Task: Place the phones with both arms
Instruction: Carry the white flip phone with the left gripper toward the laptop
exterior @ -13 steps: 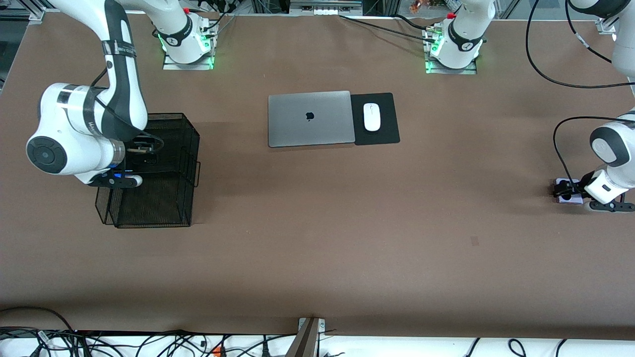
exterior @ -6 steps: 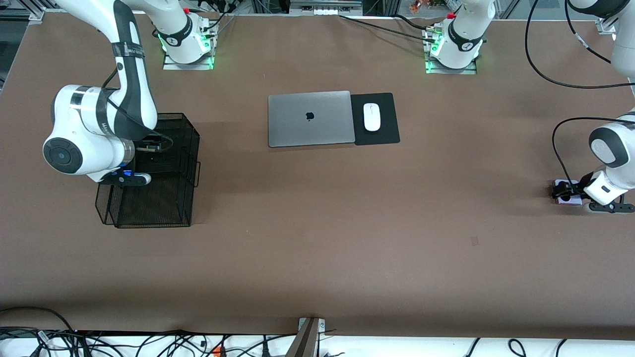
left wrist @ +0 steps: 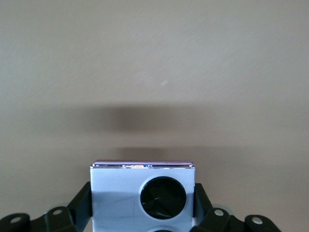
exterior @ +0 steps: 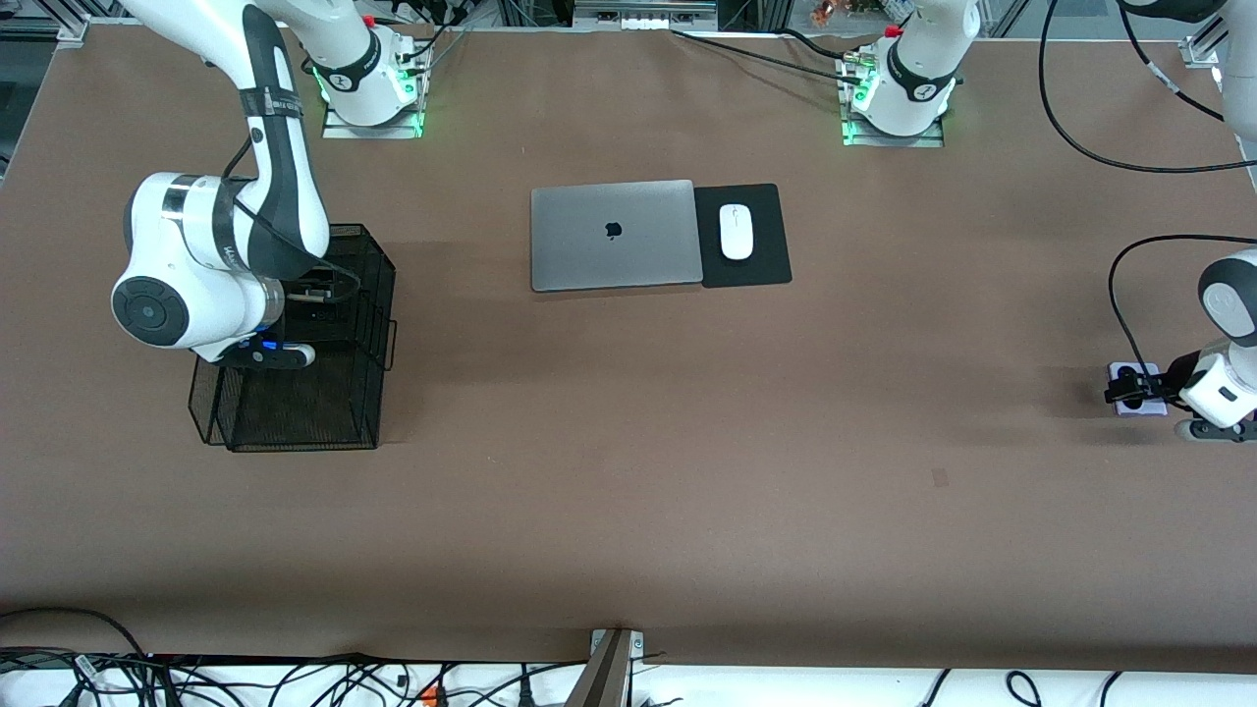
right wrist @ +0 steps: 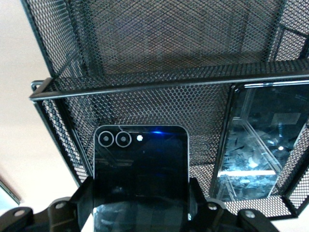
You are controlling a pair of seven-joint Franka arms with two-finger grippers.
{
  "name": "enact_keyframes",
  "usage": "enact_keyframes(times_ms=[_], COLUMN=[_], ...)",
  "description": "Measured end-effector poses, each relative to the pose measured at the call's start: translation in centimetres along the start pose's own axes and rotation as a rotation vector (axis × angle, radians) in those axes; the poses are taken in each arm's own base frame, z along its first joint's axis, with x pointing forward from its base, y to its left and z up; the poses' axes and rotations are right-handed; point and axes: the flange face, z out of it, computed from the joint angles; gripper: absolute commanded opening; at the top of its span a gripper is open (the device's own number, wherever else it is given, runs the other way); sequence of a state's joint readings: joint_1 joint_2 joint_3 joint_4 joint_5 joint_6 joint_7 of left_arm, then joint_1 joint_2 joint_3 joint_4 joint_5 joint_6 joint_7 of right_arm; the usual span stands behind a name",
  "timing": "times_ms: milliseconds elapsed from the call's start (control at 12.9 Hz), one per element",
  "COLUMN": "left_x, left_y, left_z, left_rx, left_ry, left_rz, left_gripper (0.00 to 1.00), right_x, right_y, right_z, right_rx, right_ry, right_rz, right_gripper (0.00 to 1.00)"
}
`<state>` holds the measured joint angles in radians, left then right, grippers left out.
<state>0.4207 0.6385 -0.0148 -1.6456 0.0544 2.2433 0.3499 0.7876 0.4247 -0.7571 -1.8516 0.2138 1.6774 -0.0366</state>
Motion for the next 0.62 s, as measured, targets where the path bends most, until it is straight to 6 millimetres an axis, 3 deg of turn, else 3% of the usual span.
enact_keyframes(times_ms=[77, 465, 620], left_x=[1.0, 4.5, 5.9], left_y=[2.2, 12.3, 16.8], left_z=[-1.2, -4.7, -6.6], left_rx=[0.001, 0.008, 0.018], left_ry=[-0.004, -0.024, -0.011], left_rz=[-0.007, 0.032, 0.035], left_gripper=[0.34, 0.34, 0.34], right_x=[0.0, 0.1, 0.2], right_y=[0.0, 0.1, 0.1], right_z=[0.0, -0.1, -1.8], right_rx=[0.000, 0.000, 0.001], right_ry=[0.000, 0.002, 0.036], right_rz=[0.001, 0.003, 0.001], right_gripper=[0.99, 1.00, 1.00])
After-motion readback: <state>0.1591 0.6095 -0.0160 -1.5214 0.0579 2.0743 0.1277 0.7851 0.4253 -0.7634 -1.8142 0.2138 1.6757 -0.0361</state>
